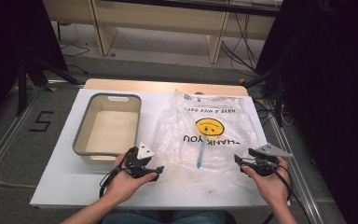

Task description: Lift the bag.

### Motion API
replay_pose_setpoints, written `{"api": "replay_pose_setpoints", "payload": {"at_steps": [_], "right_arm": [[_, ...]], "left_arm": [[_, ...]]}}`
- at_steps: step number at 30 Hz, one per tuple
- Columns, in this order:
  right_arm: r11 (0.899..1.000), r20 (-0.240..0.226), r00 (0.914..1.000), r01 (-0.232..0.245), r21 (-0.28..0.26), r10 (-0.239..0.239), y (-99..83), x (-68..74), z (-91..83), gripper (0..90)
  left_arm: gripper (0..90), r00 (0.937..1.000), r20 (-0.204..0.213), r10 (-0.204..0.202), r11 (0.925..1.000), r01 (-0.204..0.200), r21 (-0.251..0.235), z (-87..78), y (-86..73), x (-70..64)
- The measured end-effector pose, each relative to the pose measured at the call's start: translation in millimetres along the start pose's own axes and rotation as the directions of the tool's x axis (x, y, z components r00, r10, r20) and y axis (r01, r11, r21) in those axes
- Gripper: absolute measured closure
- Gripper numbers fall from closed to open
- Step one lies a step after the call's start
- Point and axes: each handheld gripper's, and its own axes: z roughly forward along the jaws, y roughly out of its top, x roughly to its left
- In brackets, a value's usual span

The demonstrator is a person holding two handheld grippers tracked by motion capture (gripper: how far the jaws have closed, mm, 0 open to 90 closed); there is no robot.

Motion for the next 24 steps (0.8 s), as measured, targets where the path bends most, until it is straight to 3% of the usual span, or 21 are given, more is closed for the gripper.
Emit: {"api": "replay_pose_setpoints", "payload": {"at_steps": [7, 15, 22, 24], "right_arm": [[1.0, 0.002, 0.9999, -0.012, 0.013, 0.012, -0.5, 0.4, 1.8, 33.7], [1.0, 0.002, 0.9998, -0.02, 0.009, 0.02, -6.1, -0.9, -4.7, 33.4], [1.0, 0.0, 0.9998, -0.022, 0.017, 0.022, -10.3, -2.7, -8.1, 32.8], [0.999, 0.005, 0.9996, -0.028, 0.032, 0.028, -12.3, -4.8, -8.2, 32.1]], "left_arm": [[34.8, 1.0, -0.008, 0.004, 0.9996, -0.004, 0.029, 8.8, -2.4, -2.2], [32.4, 0.9969, -0.076, -0.02, 0.9982, 0.025, 0.054, 24.7, -3.7, -12.6], [31.2, 0.9927, -0.12, -0.016, 0.9951, 0.027, 0.095, 37.5, -7.2, -13.0], [30.5, 0.9922, -0.119, -0.037, 0.9941, 0.049, 0.097, 39.3, -8.1, -10.6]]}}
